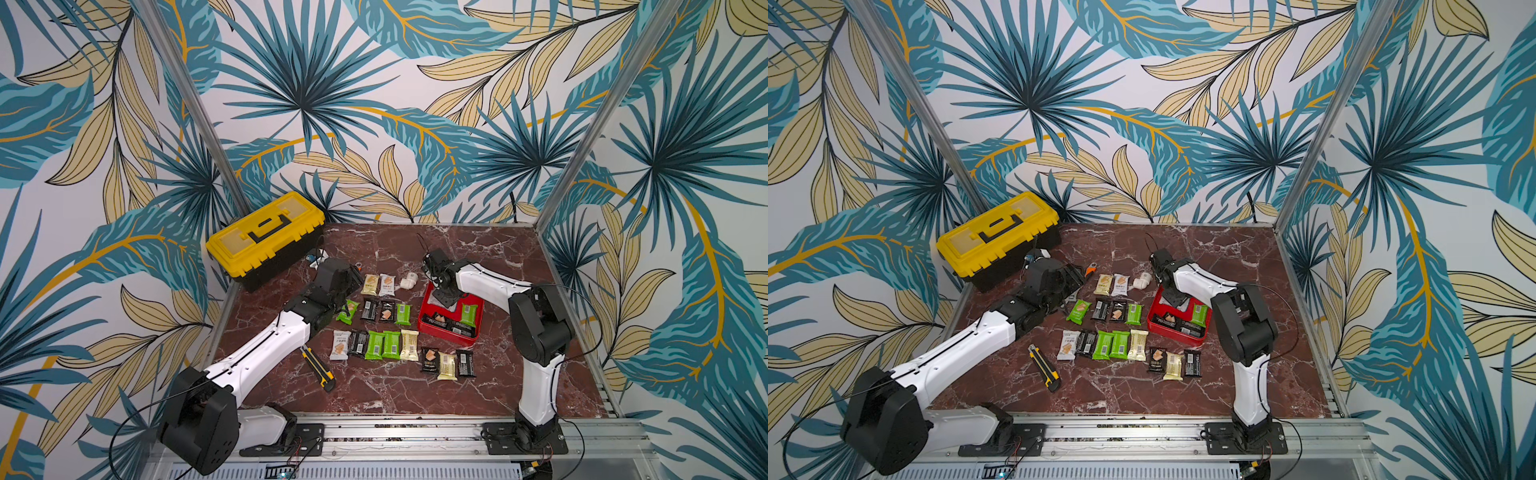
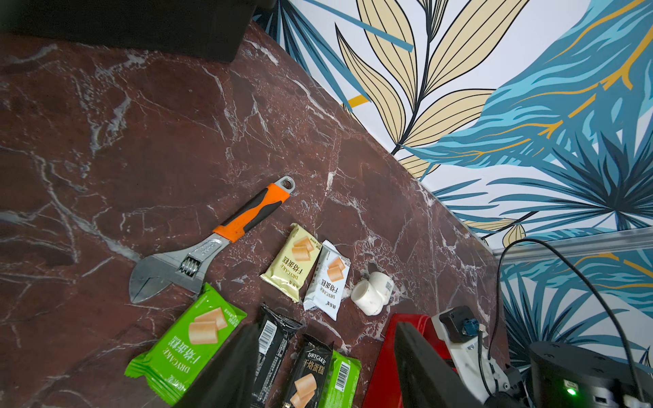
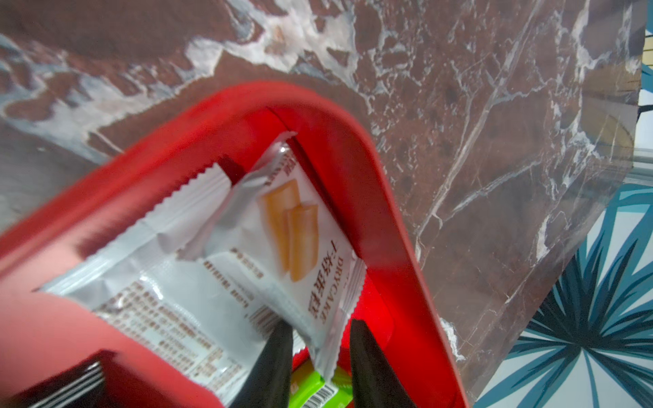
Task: Take the cookies out of the storage box
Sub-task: Pick up the cookie from the storage box.
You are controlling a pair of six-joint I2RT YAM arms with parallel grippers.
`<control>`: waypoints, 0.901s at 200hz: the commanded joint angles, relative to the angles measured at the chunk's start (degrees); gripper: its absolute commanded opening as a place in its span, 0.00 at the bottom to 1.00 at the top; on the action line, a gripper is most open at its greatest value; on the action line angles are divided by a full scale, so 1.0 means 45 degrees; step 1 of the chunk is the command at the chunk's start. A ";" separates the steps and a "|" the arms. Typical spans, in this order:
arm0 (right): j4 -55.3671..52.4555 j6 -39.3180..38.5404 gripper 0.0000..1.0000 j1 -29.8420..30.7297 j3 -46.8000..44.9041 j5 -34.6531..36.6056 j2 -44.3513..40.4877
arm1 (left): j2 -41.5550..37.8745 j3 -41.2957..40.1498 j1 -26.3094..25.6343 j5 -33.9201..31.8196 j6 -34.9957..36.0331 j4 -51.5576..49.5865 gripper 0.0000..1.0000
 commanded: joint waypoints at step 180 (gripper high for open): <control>-0.1532 0.2176 0.01 0.0174 -0.1324 -0.1686 -0.3499 | -0.0477 -0.0418 0.0083 -0.0748 -0.0593 -0.0417 0.65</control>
